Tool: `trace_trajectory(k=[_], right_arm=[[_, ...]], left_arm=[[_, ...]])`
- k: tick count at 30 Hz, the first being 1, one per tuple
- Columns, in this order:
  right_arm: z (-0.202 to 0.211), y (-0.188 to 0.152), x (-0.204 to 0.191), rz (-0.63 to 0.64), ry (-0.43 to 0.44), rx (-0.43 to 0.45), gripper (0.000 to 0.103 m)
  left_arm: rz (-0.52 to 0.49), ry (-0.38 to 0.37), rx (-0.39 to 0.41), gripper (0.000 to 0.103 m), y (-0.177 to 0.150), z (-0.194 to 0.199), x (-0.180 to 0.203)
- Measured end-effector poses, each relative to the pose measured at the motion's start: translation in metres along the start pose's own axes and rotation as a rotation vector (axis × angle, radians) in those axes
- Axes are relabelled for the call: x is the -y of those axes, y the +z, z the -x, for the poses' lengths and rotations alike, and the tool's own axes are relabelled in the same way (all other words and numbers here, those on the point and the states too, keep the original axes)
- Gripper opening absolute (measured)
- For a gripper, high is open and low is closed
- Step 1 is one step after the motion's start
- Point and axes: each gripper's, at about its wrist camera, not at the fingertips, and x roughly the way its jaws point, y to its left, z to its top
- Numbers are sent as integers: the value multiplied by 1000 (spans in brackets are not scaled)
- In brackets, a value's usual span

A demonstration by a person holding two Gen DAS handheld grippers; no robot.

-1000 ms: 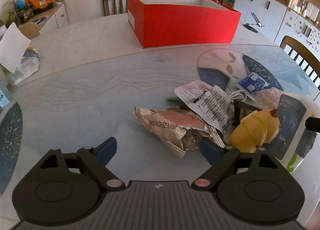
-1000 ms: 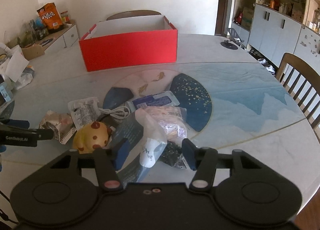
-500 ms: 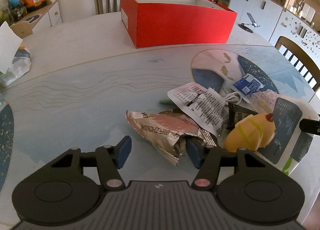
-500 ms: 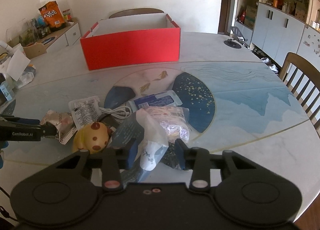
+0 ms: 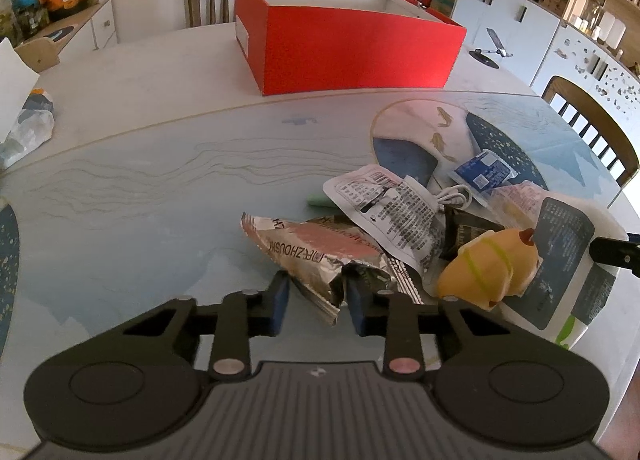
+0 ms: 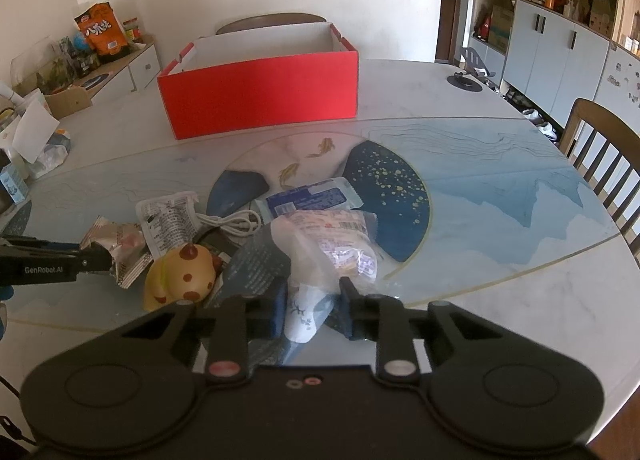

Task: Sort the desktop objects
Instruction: 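Close the left tool on the crumpled foil snack bag while the right tool grasps the white bottle, then lift the foil bag and white bottle and carry both toward the red box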

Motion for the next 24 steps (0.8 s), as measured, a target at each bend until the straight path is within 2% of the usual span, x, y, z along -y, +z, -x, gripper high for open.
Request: trace_trajectory(k=[7, 24], right_arm=[[2, 0, 2, -2, 7, 5, 23], [19, 12, 12, -51, 32, 63, 17]], left_arm=[[16, -6, 3, 20, -1, 4, -1], [79, -17, 46, 16, -2, 27, -5]])
